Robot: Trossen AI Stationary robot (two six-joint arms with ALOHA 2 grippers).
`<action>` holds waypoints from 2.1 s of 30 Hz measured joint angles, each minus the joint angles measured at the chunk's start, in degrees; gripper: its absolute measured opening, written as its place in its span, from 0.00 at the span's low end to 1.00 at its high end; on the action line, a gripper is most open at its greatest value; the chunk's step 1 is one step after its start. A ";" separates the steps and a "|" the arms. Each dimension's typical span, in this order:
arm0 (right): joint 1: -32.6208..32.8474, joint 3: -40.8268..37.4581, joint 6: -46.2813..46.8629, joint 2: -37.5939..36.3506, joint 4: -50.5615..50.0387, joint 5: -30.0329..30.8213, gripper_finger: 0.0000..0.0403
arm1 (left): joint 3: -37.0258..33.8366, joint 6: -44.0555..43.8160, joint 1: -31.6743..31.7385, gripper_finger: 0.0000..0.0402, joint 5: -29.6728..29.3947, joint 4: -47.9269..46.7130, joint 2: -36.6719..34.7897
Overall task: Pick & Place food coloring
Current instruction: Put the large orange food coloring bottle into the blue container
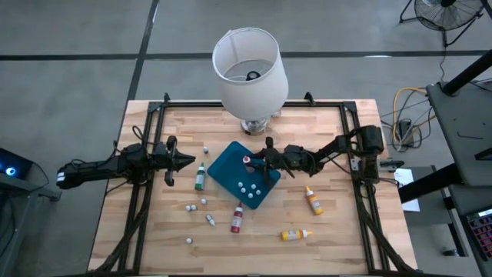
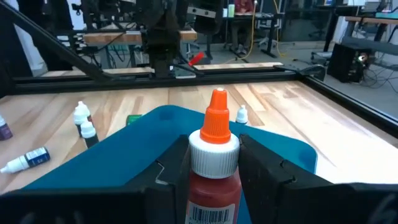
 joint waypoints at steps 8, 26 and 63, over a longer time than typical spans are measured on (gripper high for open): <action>-0.08 -0.02 -0.01 0.07 0.21 -0.47 0.25 | 0.00 0.00 0.02 0.00 0.01 -0.02 0.00; -2.12 3.17 0.23 0.50 -5.84 -3.23 0.25 | 0.00 -0.01 0.01 0.00 0.01 -0.02 0.00; -3.37 1.30 0.39 0.42 -5.33 -3.13 0.25 | 0.00 -0.02 0.02 0.00 0.02 -0.02 -0.02</action>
